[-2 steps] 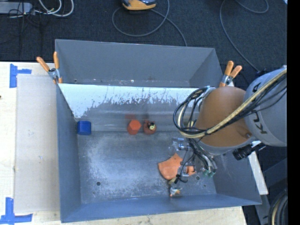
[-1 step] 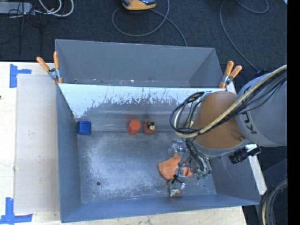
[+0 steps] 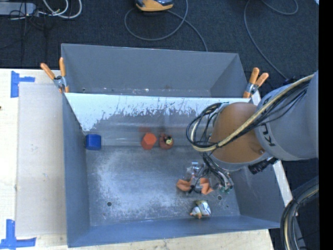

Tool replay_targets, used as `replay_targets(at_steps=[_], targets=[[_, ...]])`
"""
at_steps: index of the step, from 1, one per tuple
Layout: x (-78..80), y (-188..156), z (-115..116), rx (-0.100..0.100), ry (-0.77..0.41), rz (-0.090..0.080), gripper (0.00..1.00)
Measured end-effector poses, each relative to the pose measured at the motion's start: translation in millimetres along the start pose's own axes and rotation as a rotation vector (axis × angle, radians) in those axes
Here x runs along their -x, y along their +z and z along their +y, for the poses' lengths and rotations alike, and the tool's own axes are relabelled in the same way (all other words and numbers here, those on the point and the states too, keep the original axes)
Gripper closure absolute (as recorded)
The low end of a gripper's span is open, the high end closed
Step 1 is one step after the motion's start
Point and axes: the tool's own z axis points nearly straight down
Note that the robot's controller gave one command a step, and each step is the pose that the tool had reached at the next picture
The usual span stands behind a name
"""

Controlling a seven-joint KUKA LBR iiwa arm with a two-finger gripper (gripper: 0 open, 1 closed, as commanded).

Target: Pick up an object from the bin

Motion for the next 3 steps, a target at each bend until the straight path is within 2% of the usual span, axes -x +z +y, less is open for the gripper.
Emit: replay_targets(at_steps=[1, 2, 3], targets=[[0.0, 0, 0, 0.0, 0.001, 0.0, 1.0], [-2.0, -45, 12, 0.0, 0.002, 0.008, 1.0], [15.5, -190, 8, 0.0, 0.014, -0.001, 1.0]])
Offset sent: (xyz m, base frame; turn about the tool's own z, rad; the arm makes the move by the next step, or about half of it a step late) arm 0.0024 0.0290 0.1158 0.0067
